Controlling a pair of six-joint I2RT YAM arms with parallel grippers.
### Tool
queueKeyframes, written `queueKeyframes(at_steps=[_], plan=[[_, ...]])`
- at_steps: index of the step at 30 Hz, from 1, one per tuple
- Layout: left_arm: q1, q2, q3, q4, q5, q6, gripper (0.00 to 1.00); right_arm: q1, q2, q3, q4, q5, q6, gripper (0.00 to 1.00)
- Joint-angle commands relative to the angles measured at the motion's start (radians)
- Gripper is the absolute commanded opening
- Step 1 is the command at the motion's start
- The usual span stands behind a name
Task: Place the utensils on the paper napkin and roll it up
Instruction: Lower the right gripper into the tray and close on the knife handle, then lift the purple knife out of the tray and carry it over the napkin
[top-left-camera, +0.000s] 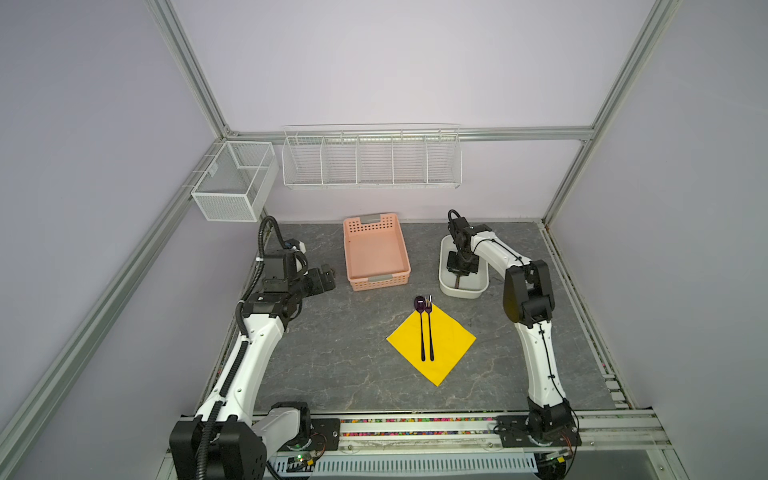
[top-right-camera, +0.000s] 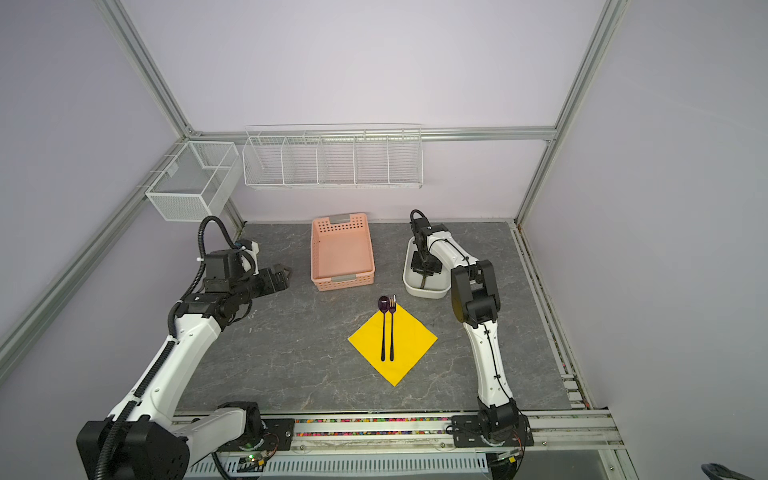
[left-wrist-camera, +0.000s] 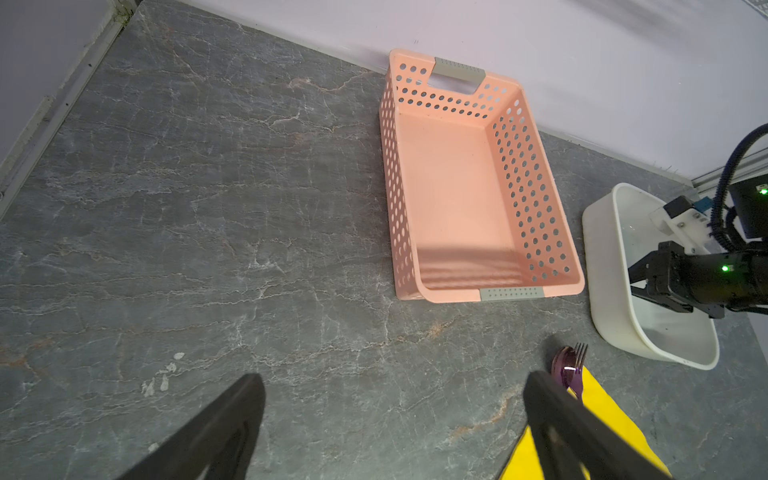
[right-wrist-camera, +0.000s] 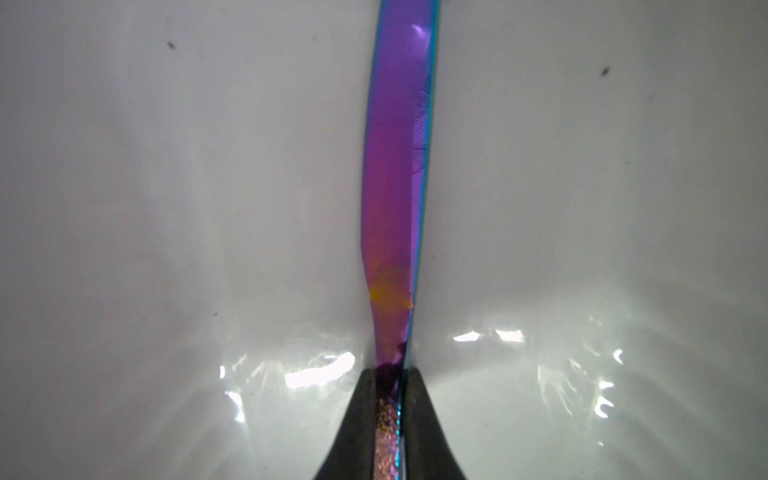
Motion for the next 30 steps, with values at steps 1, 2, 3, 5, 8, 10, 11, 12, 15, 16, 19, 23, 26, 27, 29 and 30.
queueKeyframes(at_steps=[1, 2, 3, 5, 8, 10, 11, 12, 15, 16, 19, 23, 26, 27, 29, 30], plan=[[0.004, 0.001, 0.006, -0.01, -0.014, 0.014, 0.97, -0.009, 0.016, -0.046, -0.017, -0.009, -0.005, 0.12], [0.004, 0.001, 0.006, -0.009, -0.013, 0.013, 0.97, -0.009, 0.012, -0.045, -0.016, -0.008, -0.005, 0.11], [0.004, 0.001, 0.005, -0.009, -0.014, 0.013, 0.97, -0.01, 0.006, -0.043, -0.015, -0.008, -0.008, 0.11], [0.004, 0.001, 0.006, -0.01, -0.014, 0.013, 0.97, -0.011, -0.005, -0.04, -0.015, -0.005, -0.011, 0.1], [0.004, 0.0, 0.006, -0.009, -0.013, 0.014, 0.97, -0.015, -0.029, -0.037, -0.013, -0.004, -0.019, 0.08], [0.004, 0.0, 0.006, -0.009, -0.014, 0.013, 0.97, -0.017, -0.048, -0.035, -0.013, 0.002, -0.025, 0.08], [0.004, -0.002, 0.006, -0.009, -0.014, 0.013, 0.97, -0.017, -0.057, -0.035, -0.013, 0.001, -0.026, 0.08], [0.004, -0.003, 0.006, -0.009, -0.013, 0.014, 0.97, -0.019, -0.066, -0.034, -0.013, -0.001, -0.028, 0.08], [0.004, -0.003, 0.006, -0.009, -0.014, 0.014, 0.97, -0.024, -0.09, -0.034, -0.013, -0.003, -0.036, 0.07], [0.004, -0.003, 0.006, -0.009, -0.014, 0.013, 0.97, -0.026, -0.097, -0.034, -0.012, -0.003, -0.037, 0.07], [0.004, -0.002, 0.006, -0.007, -0.014, 0.013, 0.97, -0.029, -0.113, -0.034, -0.01, -0.003, -0.044, 0.07], [0.004, 0.0, 0.006, -0.006, -0.012, 0.013, 0.97, -0.033, -0.128, -0.035, -0.005, -0.012, -0.051, 0.06], [0.004, 0.005, 0.006, -0.004, -0.01, 0.012, 0.97, -0.037, -0.139, -0.034, -0.003, -0.018, -0.058, 0.07], [0.004, 0.006, 0.006, -0.004, -0.011, 0.011, 0.97, -0.037, -0.142, -0.031, -0.003, -0.018, -0.059, 0.06], [0.004, 0.008, 0.006, -0.004, -0.01, 0.012, 0.97, -0.039, -0.149, -0.024, -0.003, -0.022, -0.067, 0.06], [0.004, 0.009, 0.006, -0.004, -0.011, 0.012, 0.97, -0.04, -0.153, -0.018, -0.005, -0.024, -0.071, 0.06]])
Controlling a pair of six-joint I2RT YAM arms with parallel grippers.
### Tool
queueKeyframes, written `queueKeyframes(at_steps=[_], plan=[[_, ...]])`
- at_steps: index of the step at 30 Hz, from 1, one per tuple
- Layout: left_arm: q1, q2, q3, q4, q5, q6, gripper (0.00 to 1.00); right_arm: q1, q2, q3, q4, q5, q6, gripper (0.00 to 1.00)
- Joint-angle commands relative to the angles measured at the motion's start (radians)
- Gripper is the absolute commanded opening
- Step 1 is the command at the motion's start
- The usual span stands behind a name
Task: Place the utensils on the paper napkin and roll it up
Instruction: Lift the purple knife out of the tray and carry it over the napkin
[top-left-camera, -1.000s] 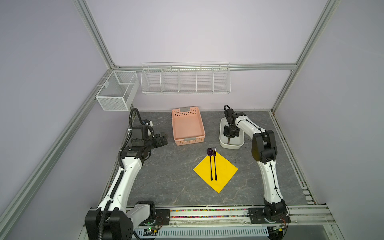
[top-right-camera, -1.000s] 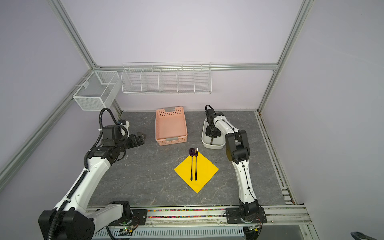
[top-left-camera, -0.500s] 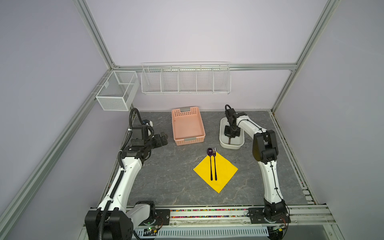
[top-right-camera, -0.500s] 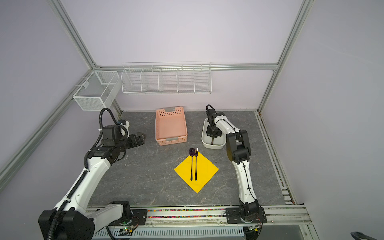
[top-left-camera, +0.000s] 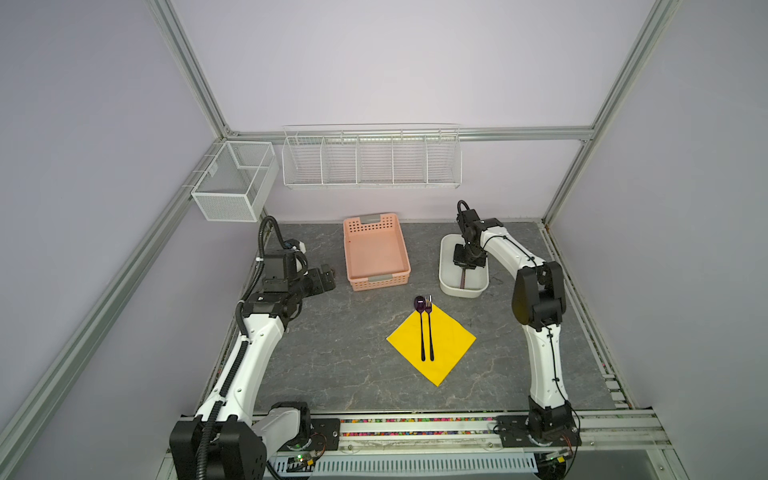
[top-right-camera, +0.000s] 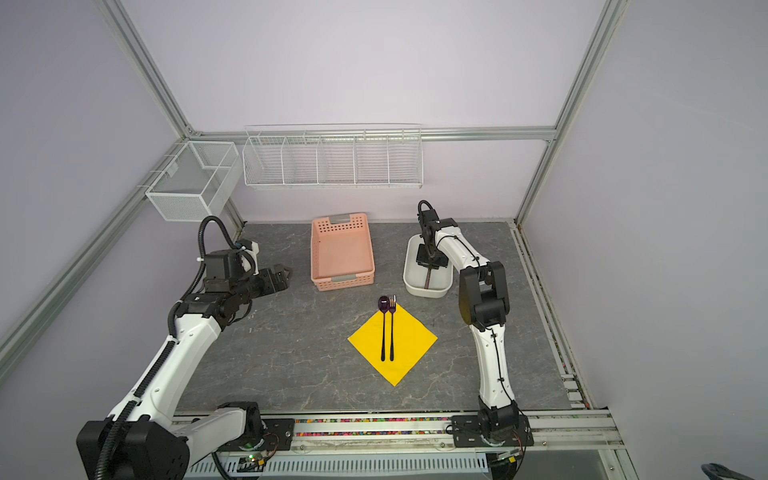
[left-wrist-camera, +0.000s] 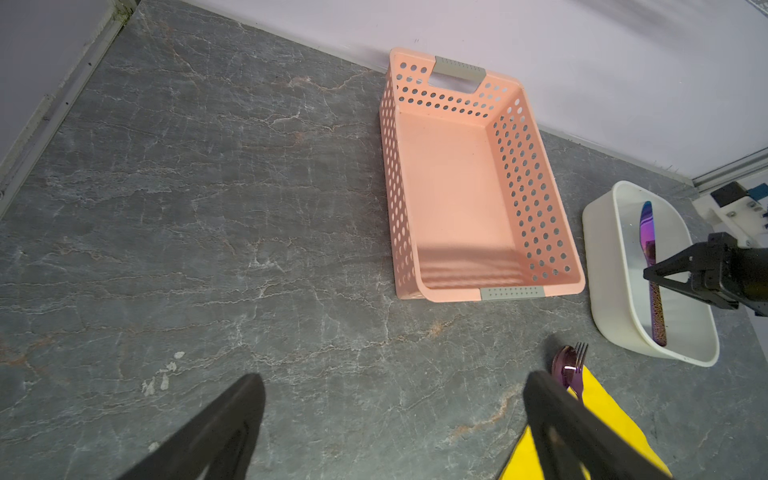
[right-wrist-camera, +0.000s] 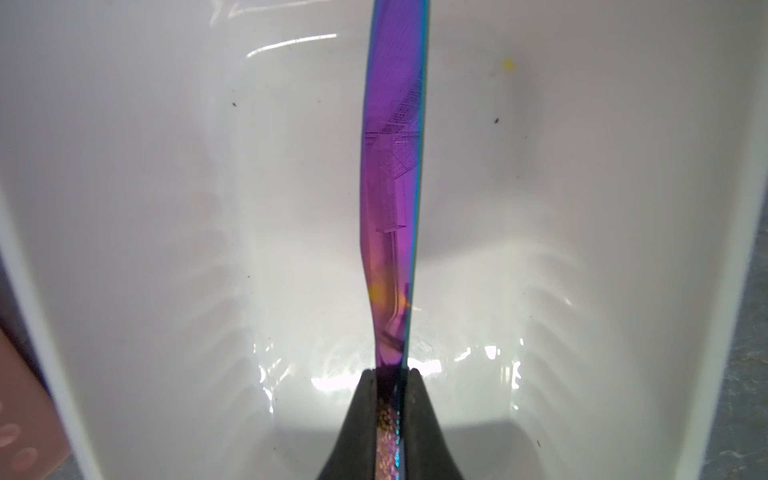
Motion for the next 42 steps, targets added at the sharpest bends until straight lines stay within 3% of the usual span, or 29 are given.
queueKeyframes(at_steps=[1, 19, 42], plan=[[0.004, 0.01, 0.008, -0.002, -0.01, 0.011, 0.97, -0.009, -0.056, 0.01, -0.008, -0.015, -0.027, 0.07], [0.004, 0.007, 0.006, 0.0, -0.003, 0.008, 0.97, -0.009, -0.228, -0.058, -0.029, -0.074, -0.058, 0.06], [0.004, -0.024, 0.0, 0.006, 0.01, 0.005, 0.97, 0.217, -0.647, -0.607, 0.12, -0.197, 0.064, 0.07]])
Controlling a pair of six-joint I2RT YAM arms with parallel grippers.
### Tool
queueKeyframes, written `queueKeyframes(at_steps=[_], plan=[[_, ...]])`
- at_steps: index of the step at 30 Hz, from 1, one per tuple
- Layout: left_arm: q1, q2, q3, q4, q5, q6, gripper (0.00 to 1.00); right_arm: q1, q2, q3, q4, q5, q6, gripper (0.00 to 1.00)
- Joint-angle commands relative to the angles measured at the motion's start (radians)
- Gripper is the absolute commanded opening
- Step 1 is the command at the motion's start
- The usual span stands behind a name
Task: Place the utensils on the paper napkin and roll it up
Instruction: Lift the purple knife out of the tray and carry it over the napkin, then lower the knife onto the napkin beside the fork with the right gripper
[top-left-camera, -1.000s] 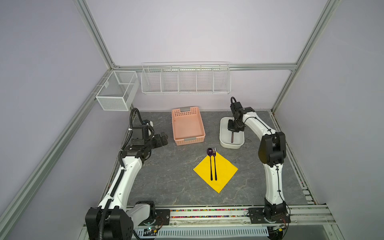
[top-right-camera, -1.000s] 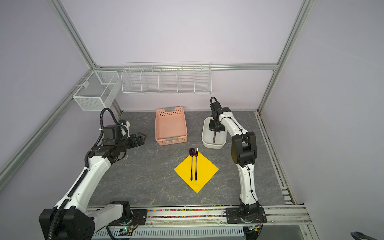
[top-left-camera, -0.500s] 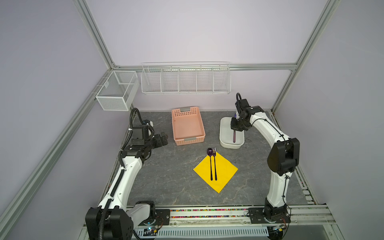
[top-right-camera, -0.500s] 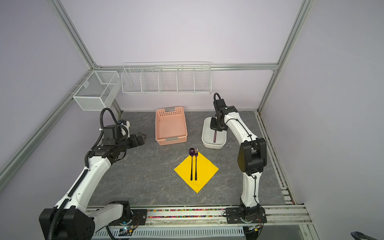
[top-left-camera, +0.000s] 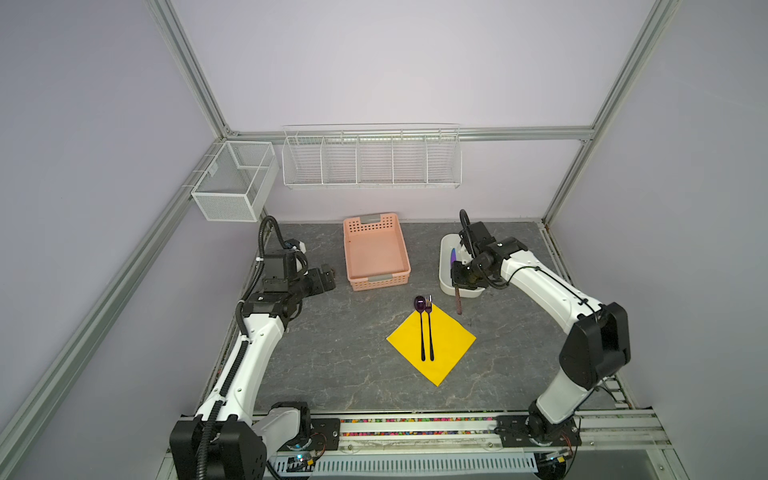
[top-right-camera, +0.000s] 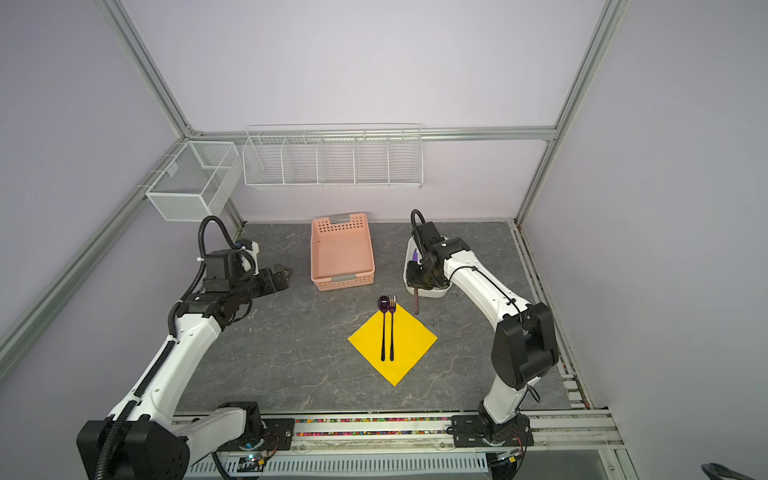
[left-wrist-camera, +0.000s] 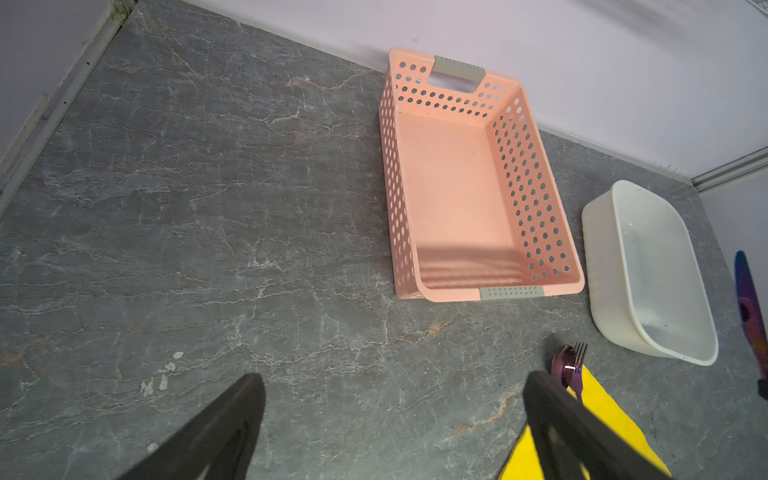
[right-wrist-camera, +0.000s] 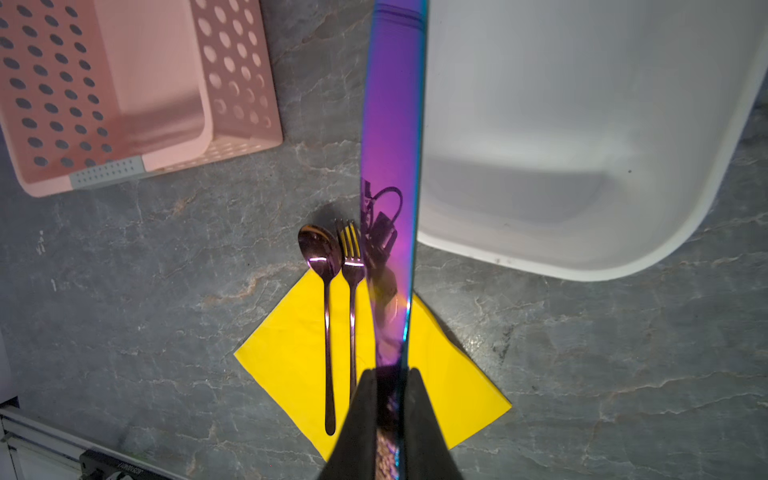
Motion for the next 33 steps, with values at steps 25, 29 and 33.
queueKeyframes(at_steps=[25, 29, 33], plan=[[0.004, -0.022, -0.002, 0.006, 0.013, 0.004, 0.97, 0.135, 0.077, -0.339, 0.306, -0.112, 0.162, 0.06], [0.004, -0.021, -0.002, 0.006, 0.012, 0.004, 0.97, 0.136, 0.105, -0.341, 0.316, -0.108, 0.155, 0.07], [0.004, -0.02, -0.002, 0.006, 0.013, 0.004, 0.97, 0.136, 0.124, -0.346, 0.326, -0.105, 0.154, 0.07]])
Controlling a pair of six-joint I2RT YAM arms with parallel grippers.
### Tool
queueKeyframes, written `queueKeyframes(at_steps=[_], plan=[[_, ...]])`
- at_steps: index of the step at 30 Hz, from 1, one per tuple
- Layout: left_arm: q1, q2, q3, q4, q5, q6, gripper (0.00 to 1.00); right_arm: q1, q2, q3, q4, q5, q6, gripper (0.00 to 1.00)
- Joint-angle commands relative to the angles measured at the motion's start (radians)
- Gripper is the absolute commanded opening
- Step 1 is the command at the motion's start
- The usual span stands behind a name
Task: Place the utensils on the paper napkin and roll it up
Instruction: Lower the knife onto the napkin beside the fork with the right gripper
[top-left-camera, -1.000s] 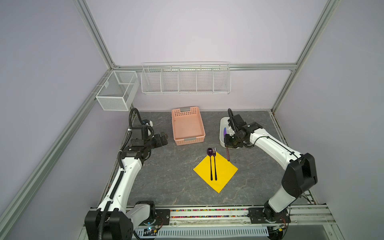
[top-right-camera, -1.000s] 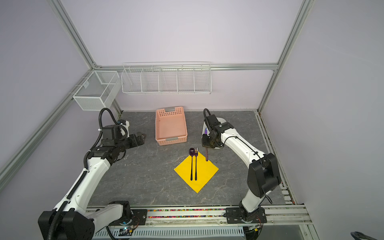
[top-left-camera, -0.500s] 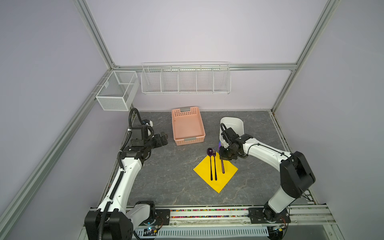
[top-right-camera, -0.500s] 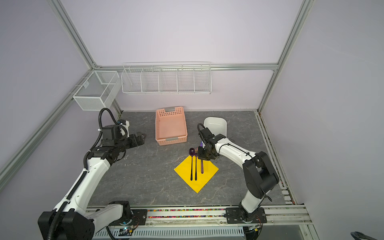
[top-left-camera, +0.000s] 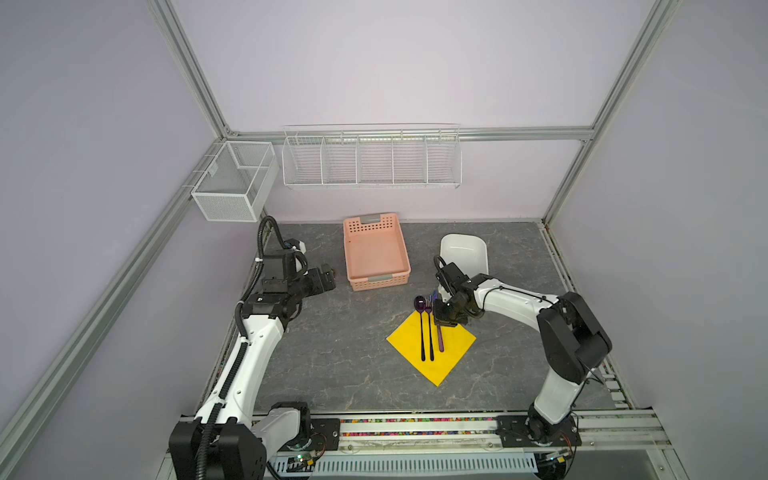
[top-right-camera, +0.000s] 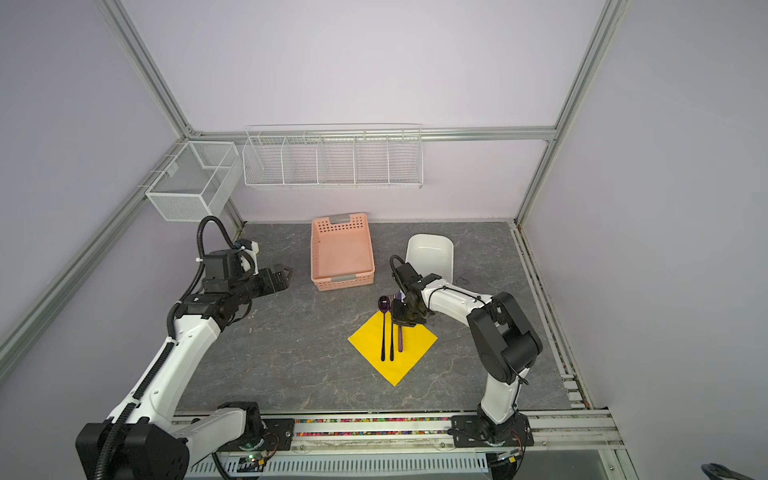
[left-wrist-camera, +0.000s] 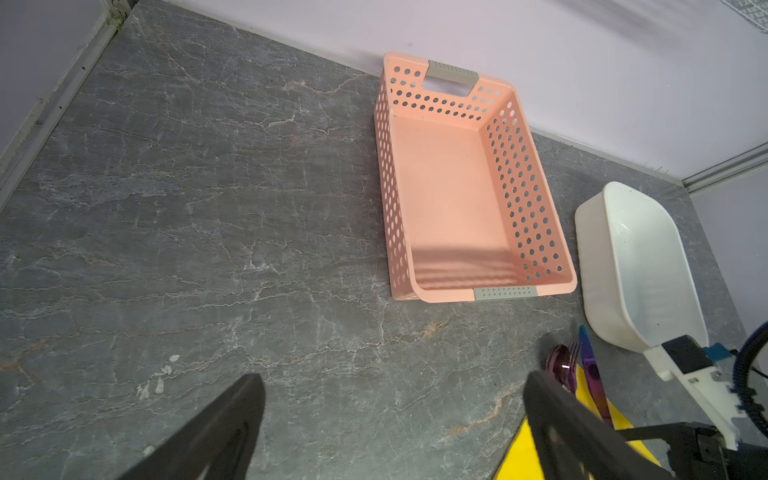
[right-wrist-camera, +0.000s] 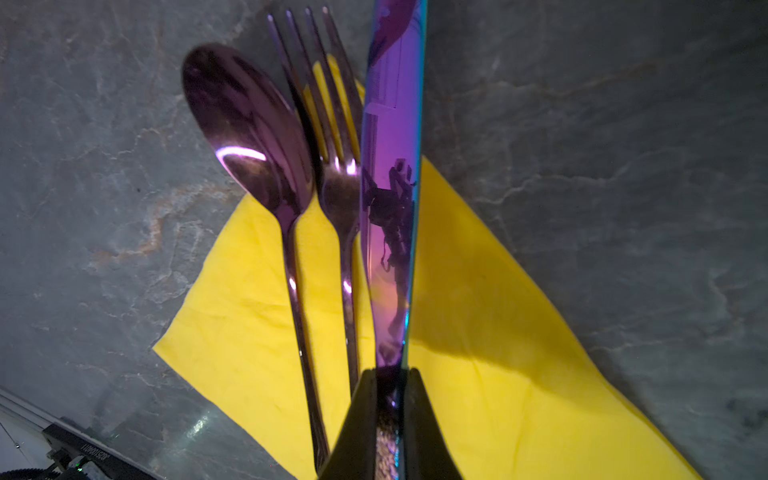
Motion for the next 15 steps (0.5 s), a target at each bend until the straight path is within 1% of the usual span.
queueKeyframes(at_steps=[1, 15], plan=[[0.004, -0.014, -0.002, 0.002, 0.006, 0.005, 0.97, 0.006, 0.021, -0.021, 0.017, -0.004, 0.01, 0.07], [0.004, -0.01, -0.002, 0.002, 0.0, 0.006, 0.97, 0.005, 0.036, -0.025, 0.021, 0.013, 0.007, 0.06]])
